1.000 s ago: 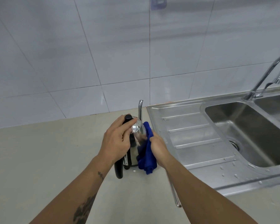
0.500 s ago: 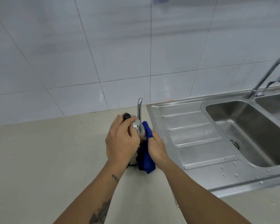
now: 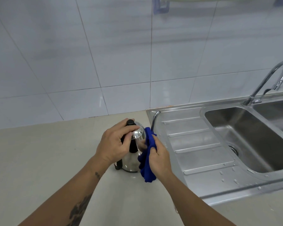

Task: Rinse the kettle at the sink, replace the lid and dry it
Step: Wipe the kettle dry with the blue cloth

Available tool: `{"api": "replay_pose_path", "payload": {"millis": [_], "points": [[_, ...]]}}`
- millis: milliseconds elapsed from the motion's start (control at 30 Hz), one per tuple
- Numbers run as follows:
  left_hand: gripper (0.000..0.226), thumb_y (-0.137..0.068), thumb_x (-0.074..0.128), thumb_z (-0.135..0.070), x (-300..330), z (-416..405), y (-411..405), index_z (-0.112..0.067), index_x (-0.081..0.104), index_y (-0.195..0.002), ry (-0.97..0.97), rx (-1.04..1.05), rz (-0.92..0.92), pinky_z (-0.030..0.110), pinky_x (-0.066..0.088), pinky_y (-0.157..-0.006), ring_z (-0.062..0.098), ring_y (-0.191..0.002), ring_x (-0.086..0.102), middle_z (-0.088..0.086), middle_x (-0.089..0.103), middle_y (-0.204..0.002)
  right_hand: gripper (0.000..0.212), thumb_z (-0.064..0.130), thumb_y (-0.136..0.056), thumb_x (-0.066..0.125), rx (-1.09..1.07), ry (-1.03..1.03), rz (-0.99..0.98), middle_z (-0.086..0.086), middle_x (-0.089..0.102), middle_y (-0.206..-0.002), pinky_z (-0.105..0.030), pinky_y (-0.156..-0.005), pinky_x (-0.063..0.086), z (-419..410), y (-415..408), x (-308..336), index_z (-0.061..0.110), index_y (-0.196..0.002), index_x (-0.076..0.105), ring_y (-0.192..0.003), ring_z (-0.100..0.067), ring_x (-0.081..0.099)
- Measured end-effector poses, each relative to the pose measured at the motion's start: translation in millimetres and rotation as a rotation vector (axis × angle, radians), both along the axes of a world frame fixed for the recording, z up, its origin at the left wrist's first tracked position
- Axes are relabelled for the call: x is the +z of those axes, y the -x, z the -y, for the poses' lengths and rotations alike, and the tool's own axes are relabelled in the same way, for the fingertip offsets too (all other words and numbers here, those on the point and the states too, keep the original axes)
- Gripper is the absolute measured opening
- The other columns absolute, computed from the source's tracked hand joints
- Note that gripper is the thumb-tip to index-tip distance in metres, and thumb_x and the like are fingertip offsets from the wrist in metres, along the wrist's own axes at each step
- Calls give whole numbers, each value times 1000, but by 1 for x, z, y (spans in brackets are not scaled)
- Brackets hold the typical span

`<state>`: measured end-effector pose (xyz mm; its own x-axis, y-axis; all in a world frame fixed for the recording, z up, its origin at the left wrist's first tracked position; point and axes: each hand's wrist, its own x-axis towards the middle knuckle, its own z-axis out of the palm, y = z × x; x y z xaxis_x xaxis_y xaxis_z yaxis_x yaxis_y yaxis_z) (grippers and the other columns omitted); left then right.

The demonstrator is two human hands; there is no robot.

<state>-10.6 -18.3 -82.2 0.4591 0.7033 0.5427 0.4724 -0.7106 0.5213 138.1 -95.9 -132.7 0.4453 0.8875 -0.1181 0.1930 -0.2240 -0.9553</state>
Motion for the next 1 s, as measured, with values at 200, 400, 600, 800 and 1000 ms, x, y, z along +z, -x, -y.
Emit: {"api": "replay_pose_path", "payload": {"millis": [200,400,600,800,1000], "points": [[41,-92,45,-20,-6,-6,7,-24,67,-126,-118,13,-181,28,41,-104,19,-122,50,-6,62,-132,51,4,-97,42,46,-91,120,3,68,-116,-37,-89,58,-4,-1,28,28,-140,55,-98,-18,67],[41,-91,45,-18,-5,-5,8,-22,65,-127,-179,7,-217,31,44,-94,20,-106,46,-6,61,-132,54,11,-96,38,77,-104,123,4,69,-112,-40,-86,59,-9,-1,26,40,-139,51,-94,-19,69],[41,-88,45,-19,-4,9,1,-26,66,-123,-129,139,-204,31,47,-94,19,-114,52,-7,62,-128,50,5,-99,45,126,97,130,3,66,-122,-27,-90,53,42,-9,-21,25,-144,52,-103,-14,64],[16,-87,49,-19,-9,46,-58,-18,59,-99,103,416,131,39,43,-92,22,-97,52,-5,57,-107,56,0,-93,45,44,-77,112,3,68,-124,-30,-95,52,28,-11,-4,27,-141,55,-107,-15,64],[12,-85,58,-18,-14,36,-43,-19,66,-92,83,343,260,41,42,-97,12,-93,54,-10,65,-100,59,-3,-94,50,88,-96,161,6,55,-145,-31,-114,41,27,-1,-3,21,-148,49,-130,-11,52]]}}
